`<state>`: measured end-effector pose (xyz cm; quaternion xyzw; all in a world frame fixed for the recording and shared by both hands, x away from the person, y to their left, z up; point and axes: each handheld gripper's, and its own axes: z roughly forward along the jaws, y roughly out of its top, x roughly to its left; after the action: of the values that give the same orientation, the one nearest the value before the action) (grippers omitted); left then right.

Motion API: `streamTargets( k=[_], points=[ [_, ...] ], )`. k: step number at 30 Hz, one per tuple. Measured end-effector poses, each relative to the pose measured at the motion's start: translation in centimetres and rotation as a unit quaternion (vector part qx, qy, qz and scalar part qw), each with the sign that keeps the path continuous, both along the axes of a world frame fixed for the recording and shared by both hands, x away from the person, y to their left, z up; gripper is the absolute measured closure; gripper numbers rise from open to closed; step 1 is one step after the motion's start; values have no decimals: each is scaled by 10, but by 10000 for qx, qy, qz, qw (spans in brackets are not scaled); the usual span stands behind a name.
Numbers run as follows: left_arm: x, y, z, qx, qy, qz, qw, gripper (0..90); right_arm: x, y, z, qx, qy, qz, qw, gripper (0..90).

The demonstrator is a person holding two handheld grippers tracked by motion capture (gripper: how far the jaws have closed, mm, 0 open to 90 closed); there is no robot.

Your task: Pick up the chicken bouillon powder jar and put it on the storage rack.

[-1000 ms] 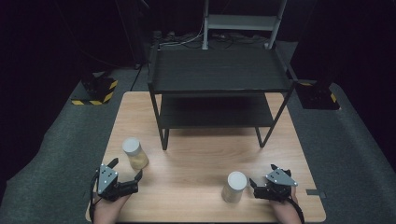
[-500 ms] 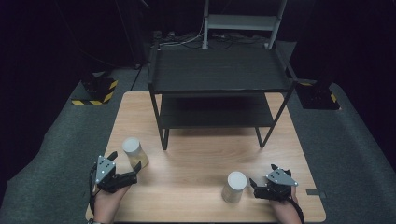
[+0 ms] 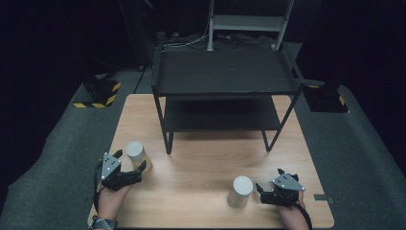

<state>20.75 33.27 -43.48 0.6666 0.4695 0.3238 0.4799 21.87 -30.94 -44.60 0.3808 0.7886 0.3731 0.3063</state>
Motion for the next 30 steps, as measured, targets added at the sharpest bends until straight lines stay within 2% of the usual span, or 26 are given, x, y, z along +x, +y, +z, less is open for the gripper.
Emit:
streamTargets(
  k=[5, 12, 16, 24, 30],
  points=[
    [8, -2, 1, -4, 53, 64, 10000, 11, 0, 1, 0, -22, 6, 4, 10000, 2],
    [16, 2, -4, -140, 99, 12, 9999, 50, 1, 0, 0, 9, 15, 0, 10000, 1],
    [19, 5, -9, -283, 101, -32, 9995, 118, 1, -1, 0, 22, 19, -1, 10000, 2],
    [22, 5, -14, -351, 86, -60, 9993, 302, 1, -1, 0, 18, 22, -2, 10000, 2],
    [20, 6, -16, -309, 44, -72, 9995, 334, 1, -1, 0, 31, 33, 7, 10000, 2]
  ],
)
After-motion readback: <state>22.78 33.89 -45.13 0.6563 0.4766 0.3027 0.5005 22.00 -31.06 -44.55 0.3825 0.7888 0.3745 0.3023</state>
